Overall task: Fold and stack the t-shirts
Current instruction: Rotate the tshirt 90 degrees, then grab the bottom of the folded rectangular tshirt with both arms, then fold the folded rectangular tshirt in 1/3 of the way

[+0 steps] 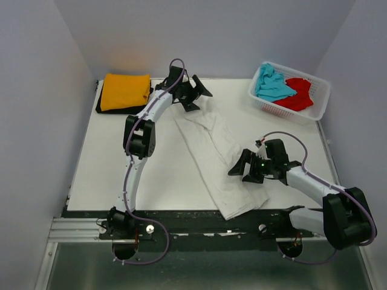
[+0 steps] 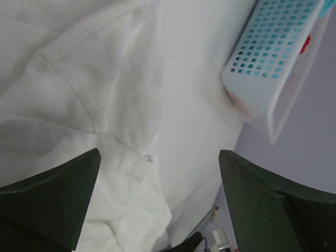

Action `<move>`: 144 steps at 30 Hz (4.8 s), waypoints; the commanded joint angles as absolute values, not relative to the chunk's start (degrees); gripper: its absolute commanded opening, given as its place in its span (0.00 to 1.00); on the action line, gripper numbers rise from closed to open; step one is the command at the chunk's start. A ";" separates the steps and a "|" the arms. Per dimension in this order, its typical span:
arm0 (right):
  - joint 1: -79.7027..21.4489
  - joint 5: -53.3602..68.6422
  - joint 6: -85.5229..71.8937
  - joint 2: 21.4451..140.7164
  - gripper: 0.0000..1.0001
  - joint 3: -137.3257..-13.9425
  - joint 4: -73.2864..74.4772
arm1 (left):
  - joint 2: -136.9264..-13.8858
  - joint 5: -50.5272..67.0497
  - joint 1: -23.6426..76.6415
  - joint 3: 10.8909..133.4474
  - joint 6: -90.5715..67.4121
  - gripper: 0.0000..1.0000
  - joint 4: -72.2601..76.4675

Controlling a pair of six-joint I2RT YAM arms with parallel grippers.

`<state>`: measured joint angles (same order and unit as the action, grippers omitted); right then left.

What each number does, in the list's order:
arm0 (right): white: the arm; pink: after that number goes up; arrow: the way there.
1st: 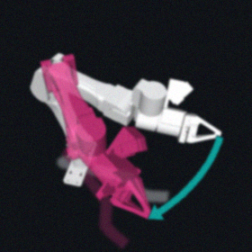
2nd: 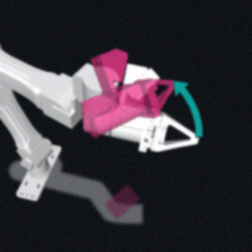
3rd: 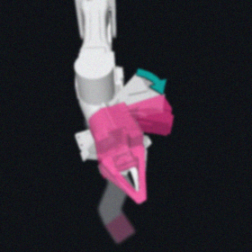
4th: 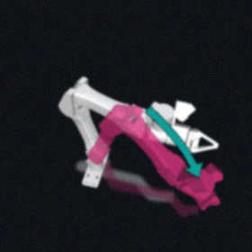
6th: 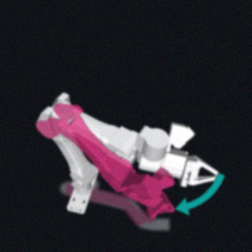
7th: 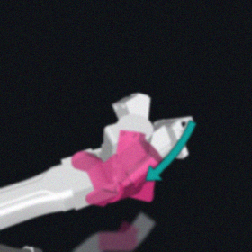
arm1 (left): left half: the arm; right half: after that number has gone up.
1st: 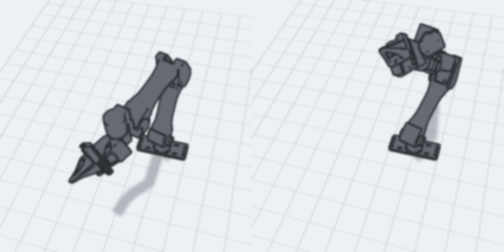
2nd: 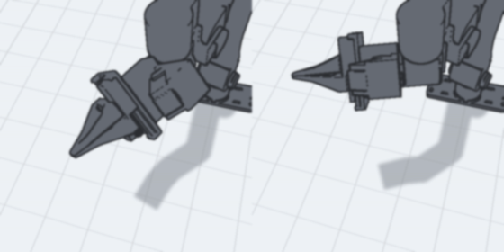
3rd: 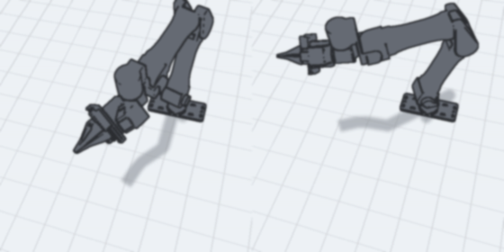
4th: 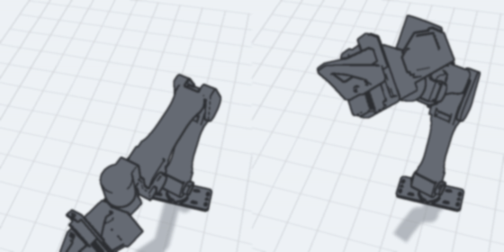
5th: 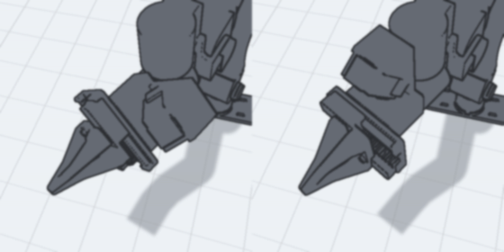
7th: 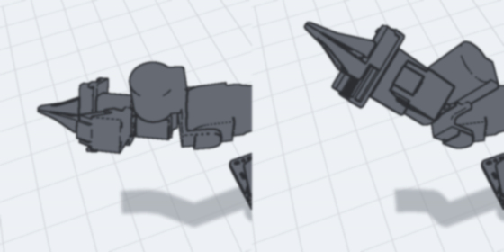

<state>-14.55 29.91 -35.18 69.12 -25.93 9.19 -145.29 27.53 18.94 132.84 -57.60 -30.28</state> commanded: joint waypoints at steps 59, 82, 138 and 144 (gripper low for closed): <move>-33.62 -23.72 -27.28 141.52 1.00 -106.94 20.57 | -68.27 8.37 22.29 37.67 -44.69 0.99 -15.68; -32.02 -15.78 -34.78 108.55 1.00 -84.70 15.67 | -69.05 11.55 41.02 29.45 -52.62 0.93 -13.94; -32.78 25.86 -48.62 53.60 0.02 -21.00 15.64 | -62.47 9.11 55.39 26.83 -58.28 0.00 -11.44; -32.77 15.87 -46.75 59.90 0.02 -29.84 14.44 | -65.86 8.73 50.96 34.53 -53.14 0.00 -12.82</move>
